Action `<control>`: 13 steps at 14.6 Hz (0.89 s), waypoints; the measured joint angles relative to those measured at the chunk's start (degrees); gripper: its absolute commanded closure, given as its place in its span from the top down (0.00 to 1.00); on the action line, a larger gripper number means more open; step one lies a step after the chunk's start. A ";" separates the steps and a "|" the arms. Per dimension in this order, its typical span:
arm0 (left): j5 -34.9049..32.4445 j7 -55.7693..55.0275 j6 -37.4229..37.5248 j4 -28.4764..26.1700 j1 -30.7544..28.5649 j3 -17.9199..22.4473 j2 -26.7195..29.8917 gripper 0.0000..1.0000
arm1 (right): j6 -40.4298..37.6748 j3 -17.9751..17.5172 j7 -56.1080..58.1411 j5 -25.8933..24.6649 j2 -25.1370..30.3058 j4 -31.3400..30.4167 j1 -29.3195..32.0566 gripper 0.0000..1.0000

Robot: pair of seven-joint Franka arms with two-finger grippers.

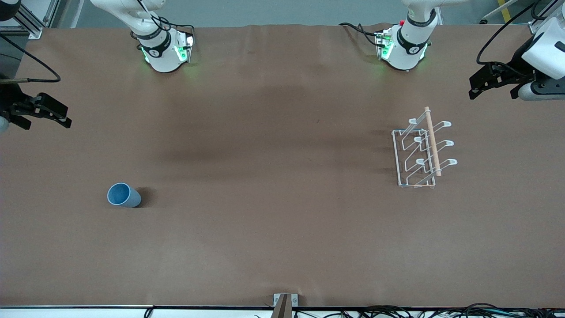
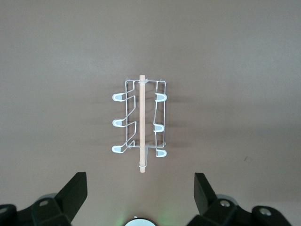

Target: Hang cup on cup holder

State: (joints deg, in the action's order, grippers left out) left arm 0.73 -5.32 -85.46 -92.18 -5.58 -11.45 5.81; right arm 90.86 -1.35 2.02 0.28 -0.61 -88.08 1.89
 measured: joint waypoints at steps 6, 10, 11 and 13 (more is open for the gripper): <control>0.00 0.00 0.38 0.01 0.00 0.05 -0.03 1.00 | 4.81 0.08 0.30 0.00 -4.49 -0.65 1.53 0.98; 0.00 0.00 0.49 0.02 0.01 0.05 -0.46 1.00 | 13.50 0.15 1.50 0.00 -9.95 -5.00 3.94 0.98; 0.00 0.00 0.49 0.03 0.01 0.05 -0.55 1.00 | 15.00 0.15 2.18 0.00 -11.57 -5.88 4.43 0.98; 0.00 0.00 0.50 0.07 0.03 0.04 -0.65 1.00 | 18.04 0.15 3.47 0.03 -15.03 -7.23 5.05 0.98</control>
State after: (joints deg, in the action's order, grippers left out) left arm 0.73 -5.32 -84.96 -92.10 -5.55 -11.40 5.16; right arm 108.90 -1.20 5.49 0.31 -15.64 -95.31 6.94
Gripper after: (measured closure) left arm 0.000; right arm 0.018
